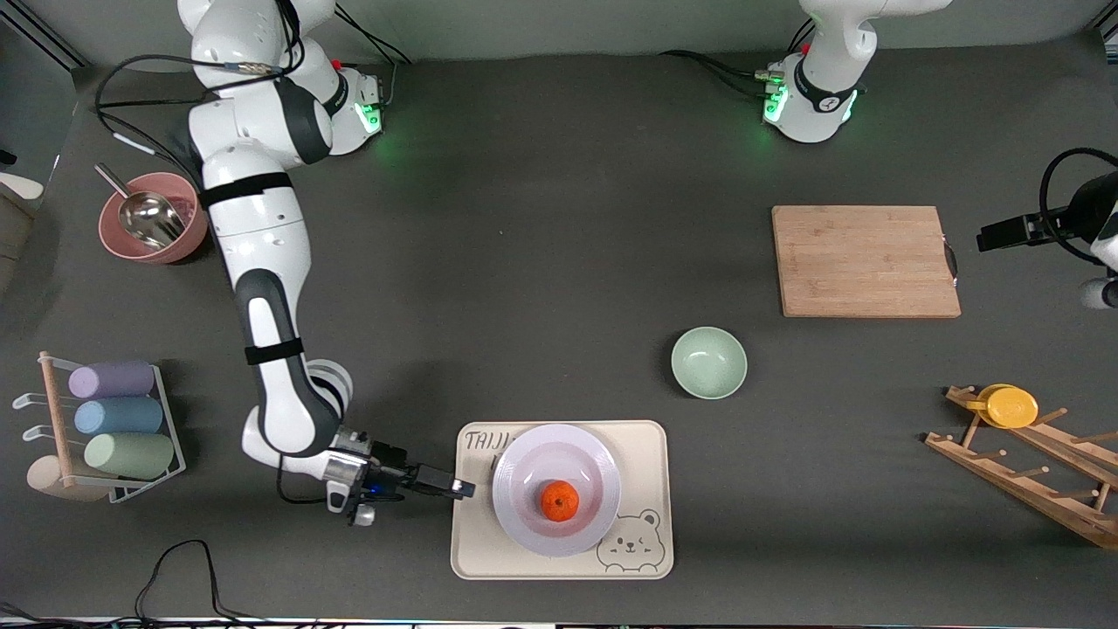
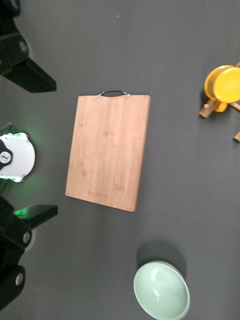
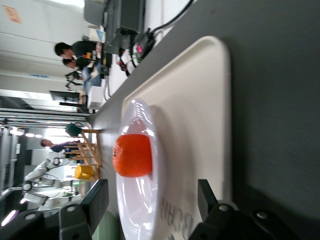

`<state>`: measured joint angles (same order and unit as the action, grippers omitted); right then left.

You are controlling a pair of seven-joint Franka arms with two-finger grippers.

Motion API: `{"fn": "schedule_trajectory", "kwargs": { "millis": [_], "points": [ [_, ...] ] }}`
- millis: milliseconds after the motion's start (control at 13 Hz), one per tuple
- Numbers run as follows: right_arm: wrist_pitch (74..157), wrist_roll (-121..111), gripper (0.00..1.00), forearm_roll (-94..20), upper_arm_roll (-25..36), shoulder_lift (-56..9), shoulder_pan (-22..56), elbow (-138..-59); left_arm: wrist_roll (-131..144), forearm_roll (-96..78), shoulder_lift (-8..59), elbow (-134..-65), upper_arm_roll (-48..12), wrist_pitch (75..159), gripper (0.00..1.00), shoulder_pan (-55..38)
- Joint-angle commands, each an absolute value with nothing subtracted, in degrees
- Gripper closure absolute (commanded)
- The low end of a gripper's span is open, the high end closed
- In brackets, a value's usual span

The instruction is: Place orange and plate with both arms

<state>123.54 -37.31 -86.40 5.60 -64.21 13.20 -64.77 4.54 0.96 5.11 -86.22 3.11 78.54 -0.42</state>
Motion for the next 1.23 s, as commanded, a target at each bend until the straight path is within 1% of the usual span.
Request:
{"fn": "schedule_trajectory", "kwargs": {
  "millis": [0, 77, 154, 231, 538, 692, 923, 1154],
  "points": [
    [122.4, -29.8, 0.18, -75.5, 5.4, -50.2, 11.5, -80.0, 5.8, 0.2, -6.2, -101.5, 3.3, 87.8, 0.0, -0.8],
    [120.3, -25.7, 0.15, -70.1, 5.4, -45.9, 10.3, -83.5, 5.9, 0.3, -8.5, -104.7, 3.3, 89.6, 0.0, -0.9],
    [117.6, -21.5, 0.11, -65.0, 5.4, -41.7, 8.9, -86.4, 6.1, 0.3, -8.5, -104.9, 2.9, 89.6, 0.0, -1.0],
    [114.6, -18.0, 0.0, -59.6, 5.4, -37.6, 7.5, -88.7, 6.1, 0.7, -8.5, -104.9, 2.2, 89.6, 0.0, -0.8],
    [103.5, -10.7, 0.0, -33.7, 5.7, -19.8, 3.7, -96.1, 6.1, 1.1, -8.0, -102.9, 2.1, 88.3, 0.0, -0.8],
    [97.3, -7.2, 0.0, -20.4, 5.5, -12.9, 3.0, -96.0, 6.2, 0.4, -7.7, -101.5, 2.1, 87.1, 0.0, -0.7],
    [93.5, -5.1, 0.0, -6.5, 5.0, -6.2, 2.2, -95.5, 6.5, -0.2, -7.2, -99.4, 2.1, 86.0, 0.0, -0.7],
    [91.8, -2.2, 0.0, -2.3, 5.1, -1.6, 2.1, -95.5, 6.6, -0.3, -5.9, -96.7, 2.1, 84.3, 0.0, -0.9]
  ]
}}
